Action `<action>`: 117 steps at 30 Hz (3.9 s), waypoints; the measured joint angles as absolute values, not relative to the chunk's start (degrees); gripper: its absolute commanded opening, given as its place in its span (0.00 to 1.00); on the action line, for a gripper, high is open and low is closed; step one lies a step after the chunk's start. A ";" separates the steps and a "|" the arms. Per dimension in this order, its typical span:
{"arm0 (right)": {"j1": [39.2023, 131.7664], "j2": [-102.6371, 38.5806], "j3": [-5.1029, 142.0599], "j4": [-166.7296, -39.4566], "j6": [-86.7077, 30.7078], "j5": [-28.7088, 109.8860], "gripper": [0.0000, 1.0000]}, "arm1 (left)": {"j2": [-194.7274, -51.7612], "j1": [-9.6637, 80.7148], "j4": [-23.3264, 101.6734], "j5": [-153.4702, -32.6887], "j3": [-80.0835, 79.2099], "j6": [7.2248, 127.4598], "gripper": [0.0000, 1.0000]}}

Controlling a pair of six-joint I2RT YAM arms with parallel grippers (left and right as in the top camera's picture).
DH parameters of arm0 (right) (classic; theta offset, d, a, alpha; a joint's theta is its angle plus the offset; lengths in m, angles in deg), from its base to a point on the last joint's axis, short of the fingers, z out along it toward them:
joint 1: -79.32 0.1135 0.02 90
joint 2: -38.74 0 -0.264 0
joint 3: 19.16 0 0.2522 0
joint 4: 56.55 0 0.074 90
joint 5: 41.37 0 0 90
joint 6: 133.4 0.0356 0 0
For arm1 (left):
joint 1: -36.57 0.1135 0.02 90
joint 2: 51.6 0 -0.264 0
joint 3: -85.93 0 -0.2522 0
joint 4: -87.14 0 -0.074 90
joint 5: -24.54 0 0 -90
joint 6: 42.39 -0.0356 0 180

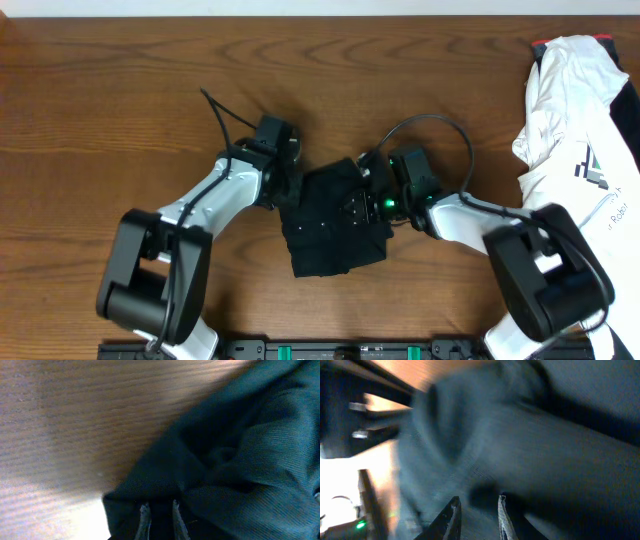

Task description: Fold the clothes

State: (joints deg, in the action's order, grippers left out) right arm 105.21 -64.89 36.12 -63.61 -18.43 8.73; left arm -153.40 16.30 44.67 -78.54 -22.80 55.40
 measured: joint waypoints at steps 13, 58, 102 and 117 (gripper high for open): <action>105.14 -66.16 36.49 -60.57 -17.07 4.82 0.39 | -151.87 19.87 34.94 -74.04 -18.18 54.04 0.43; 88.49 -26.75 36.23 -96.72 -26.12 22.79 0.49 | -140.96 20.41 68.56 -104.58 -47.69 88.07 0.06; 88.49 -26.75 36.23 -100.94 -26.30 23.66 0.44 | -151.14 76.56 78.57 -105.23 -39.58 95.68 0.82; 88.49 -26.75 36.23 -102.99 -26.30 23.70 0.45 | -143.52 77.41 61.68 -110.59 -40.24 88.66 0.98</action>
